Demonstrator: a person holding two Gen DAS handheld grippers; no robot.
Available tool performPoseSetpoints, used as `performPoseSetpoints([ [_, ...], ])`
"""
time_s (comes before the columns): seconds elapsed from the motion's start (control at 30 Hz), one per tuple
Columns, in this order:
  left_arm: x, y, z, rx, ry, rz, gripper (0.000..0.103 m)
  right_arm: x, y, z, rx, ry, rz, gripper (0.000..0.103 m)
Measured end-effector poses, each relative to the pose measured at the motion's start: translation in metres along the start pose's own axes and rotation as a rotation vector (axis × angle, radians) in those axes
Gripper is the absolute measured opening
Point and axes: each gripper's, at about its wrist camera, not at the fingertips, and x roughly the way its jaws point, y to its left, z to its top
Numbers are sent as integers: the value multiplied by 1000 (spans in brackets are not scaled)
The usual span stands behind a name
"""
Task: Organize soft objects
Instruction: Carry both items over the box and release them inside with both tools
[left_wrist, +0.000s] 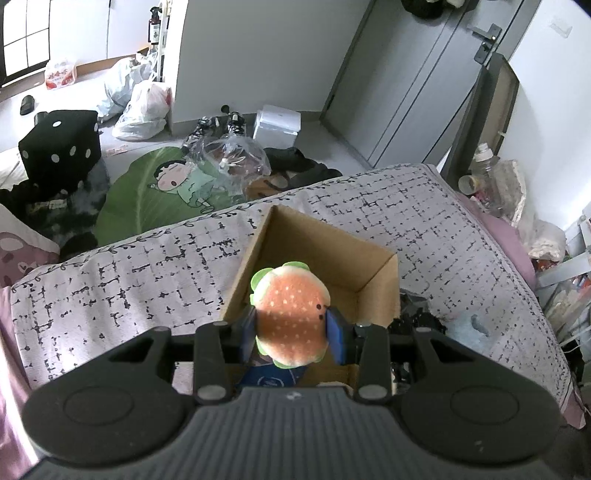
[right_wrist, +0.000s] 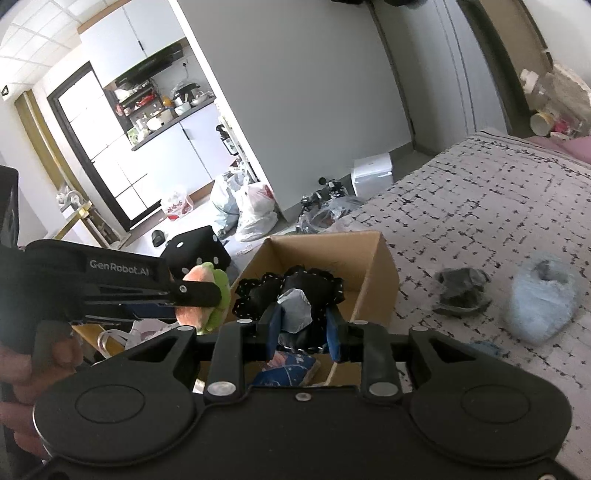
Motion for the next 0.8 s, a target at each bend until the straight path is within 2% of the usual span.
performPoseSetpoints([
  [0.07,1,0,1,15,-3,4,39,2,0,1,-1,-3,1,37],
  [0.13,2,-1,2,26,-5,18,43,-1,0,2,16,-22,-9,68],
  [0.2,2,-3,4,34,-3,28,44,-9,-1,4,37,-60,-21,83],
  [0.27,2,-4,4,39,-7,32,50,-13,-2,7,46,-79,-30,87],
  [0.33,0,-7,4,49,-17,45,56,-17,-4,10,61,-90,-42,96],
  [0.47,-4,-13,4,72,-40,72,64,-24,-15,12,108,-133,-87,103],
  [0.63,-11,-19,2,83,-52,72,72,-33,-25,15,131,-177,-119,103],
  [0.8,-19,-29,-1,76,-80,68,75,-42,-33,20,137,-193,-132,103],
])
